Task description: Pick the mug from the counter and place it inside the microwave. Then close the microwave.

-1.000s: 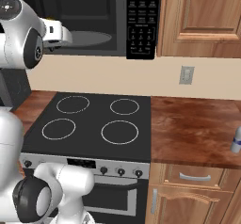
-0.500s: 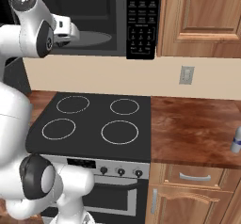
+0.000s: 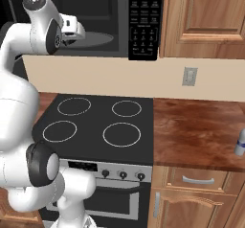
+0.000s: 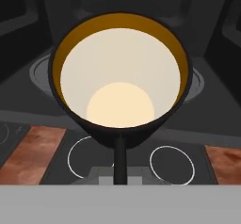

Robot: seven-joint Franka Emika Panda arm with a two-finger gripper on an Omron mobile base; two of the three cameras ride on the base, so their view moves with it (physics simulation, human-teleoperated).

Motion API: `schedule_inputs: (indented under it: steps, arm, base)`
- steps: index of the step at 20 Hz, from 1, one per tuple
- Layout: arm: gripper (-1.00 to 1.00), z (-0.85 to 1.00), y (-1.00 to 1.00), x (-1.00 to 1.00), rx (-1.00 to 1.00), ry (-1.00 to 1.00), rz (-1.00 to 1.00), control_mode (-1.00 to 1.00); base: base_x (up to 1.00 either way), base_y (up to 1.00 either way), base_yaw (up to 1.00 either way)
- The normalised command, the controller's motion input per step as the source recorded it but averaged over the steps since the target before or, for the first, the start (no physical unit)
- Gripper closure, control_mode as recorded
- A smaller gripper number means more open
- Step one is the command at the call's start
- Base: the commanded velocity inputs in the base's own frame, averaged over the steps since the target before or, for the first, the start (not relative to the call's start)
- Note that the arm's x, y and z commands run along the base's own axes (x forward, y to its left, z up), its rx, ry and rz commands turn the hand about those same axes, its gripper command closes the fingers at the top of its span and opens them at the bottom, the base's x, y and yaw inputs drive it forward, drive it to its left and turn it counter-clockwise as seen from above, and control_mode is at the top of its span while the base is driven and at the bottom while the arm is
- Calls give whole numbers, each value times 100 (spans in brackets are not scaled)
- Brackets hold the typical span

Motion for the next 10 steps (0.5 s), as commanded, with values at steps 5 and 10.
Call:
schedule_inputs:
  steps: [5,10]
  arm:
    - [100,0,12,36,0,1,-1,-100]
    - [100,0,14,27,0,1,-1,-100]
  base:
    - [0,0,0]
    - [0,0,0]
